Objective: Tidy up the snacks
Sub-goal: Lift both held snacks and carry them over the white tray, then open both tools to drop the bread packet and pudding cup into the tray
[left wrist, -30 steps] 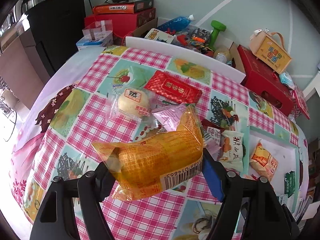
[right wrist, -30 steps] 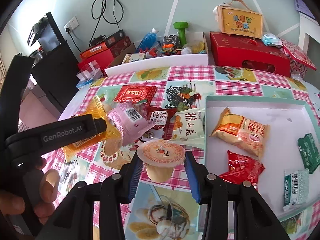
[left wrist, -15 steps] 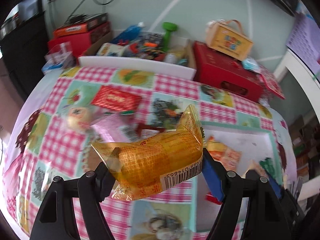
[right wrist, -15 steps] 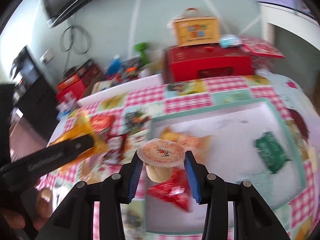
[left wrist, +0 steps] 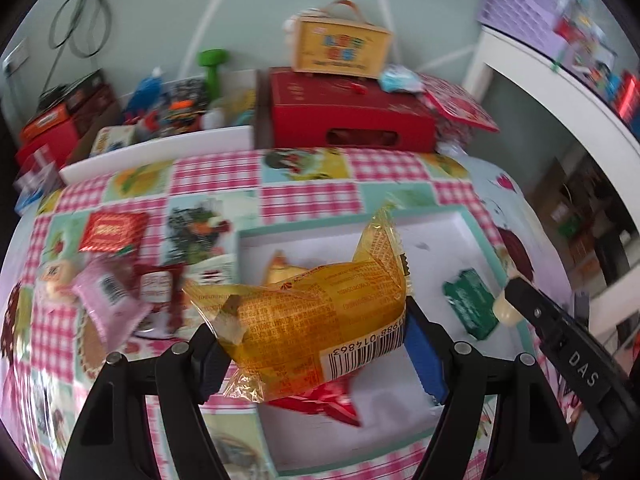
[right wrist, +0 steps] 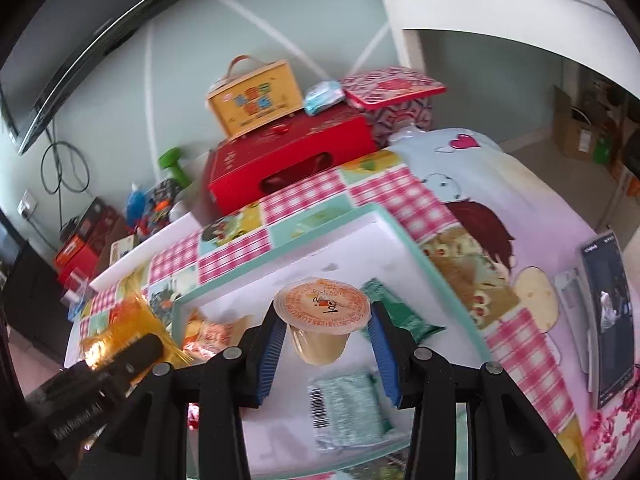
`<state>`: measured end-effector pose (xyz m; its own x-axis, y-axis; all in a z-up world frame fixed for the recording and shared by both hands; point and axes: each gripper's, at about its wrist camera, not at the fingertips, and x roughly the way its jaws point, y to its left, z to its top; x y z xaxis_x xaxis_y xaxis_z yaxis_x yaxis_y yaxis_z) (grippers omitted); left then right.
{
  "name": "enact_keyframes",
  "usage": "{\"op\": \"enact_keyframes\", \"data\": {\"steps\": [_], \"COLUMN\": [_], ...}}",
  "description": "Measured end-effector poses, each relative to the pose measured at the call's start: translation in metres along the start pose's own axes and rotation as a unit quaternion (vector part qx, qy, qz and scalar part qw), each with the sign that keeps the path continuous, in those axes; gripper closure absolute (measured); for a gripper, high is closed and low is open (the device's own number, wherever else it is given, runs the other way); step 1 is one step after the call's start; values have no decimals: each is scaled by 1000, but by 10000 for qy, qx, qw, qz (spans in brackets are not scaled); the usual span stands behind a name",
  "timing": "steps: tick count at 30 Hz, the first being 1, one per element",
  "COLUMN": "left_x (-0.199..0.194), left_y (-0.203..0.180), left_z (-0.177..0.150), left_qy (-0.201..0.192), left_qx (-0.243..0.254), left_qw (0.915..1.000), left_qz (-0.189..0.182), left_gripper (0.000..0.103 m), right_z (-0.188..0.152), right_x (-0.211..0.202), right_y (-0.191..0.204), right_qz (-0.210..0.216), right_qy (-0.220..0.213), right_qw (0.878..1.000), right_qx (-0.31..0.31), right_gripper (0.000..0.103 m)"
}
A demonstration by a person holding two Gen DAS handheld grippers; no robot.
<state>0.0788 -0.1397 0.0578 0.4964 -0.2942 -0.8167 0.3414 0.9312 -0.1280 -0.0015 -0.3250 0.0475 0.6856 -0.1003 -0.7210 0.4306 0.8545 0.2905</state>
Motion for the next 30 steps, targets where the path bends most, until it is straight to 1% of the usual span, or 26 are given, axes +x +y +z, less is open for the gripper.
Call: {"op": "enact_keyframes", "data": {"steps": [2, 7, 14, 23, 27, 30], "left_x": [5, 23, 36, 41, 43, 45], "left_y": [-12, -28, -27, -30, -32, -32], "left_z": [-2, -8, -13, -15, -16, -16], "left_qy": [-6, 201, 352, 333, 331, 369], "left_qx": [154, 373, 372, 447, 507, 505], "left_qw": [9999, 9991, 9987, 9984, 9981, 9980], "left_qz": [-10, -36, -4, -7, 64, 61], "left_gripper": [25, 25, 25, 25, 25, 23], "right_z": [1, -2, -6, -10, -11, -12], "right_x": [1, 13, 25, 33, 38, 39], "right_y": [-6, -13, -11, -6, -6, -6], "right_qz": [-25, -32, -21, -26, -51, -55], "right_qy": [11, 155, 323, 430, 497, 518], "right_qw": [10000, 9998, 9994, 9991, 9987, 9986], "right_qx": [40, 108, 72, -9, 5, 14], "right_gripper": [58, 58, 58, 58, 58, 58]}}
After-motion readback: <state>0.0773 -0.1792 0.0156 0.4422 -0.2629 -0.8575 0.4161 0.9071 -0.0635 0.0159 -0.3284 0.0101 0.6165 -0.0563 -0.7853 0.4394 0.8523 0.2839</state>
